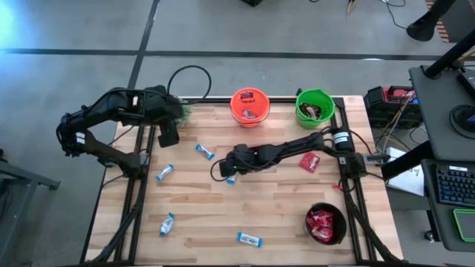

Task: Organize candy in baskets
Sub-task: Put the white chocolate into the orange bucket

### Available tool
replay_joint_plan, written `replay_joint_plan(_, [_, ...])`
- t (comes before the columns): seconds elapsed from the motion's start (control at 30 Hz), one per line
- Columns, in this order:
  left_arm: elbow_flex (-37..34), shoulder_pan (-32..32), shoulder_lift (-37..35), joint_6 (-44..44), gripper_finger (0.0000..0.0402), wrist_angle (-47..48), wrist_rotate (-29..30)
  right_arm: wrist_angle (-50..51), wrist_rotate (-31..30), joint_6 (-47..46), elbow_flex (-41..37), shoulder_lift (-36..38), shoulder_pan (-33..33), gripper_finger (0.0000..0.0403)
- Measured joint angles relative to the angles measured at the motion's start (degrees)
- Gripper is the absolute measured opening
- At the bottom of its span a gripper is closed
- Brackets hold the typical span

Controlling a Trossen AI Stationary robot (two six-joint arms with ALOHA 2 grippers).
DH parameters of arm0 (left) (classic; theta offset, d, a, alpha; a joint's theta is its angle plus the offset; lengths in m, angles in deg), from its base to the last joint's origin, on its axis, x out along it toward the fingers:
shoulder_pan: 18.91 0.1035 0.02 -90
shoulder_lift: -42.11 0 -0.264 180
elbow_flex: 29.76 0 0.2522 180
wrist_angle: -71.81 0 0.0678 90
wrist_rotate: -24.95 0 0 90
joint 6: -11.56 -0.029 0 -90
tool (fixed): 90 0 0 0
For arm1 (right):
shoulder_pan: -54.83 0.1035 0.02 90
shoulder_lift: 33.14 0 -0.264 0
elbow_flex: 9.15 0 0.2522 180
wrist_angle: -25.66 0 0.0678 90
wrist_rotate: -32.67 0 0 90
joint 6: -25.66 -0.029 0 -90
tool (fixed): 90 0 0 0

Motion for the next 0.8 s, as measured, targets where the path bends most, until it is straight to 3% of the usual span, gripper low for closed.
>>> replay_joint_plan(0.63, [0.0,0.0,0.0,0.17,0.0178,0.0,-0.28,8.45,3.15,0.22,4.2,-4.44,-0.4,0.0204])
replay_joint_plan(0.8, [0.0,0.0,0.0,0.17,0.0178,0.0,-0.28,8.72,4.86,1.27,4.2,-5.96,-0.87,0.0162])
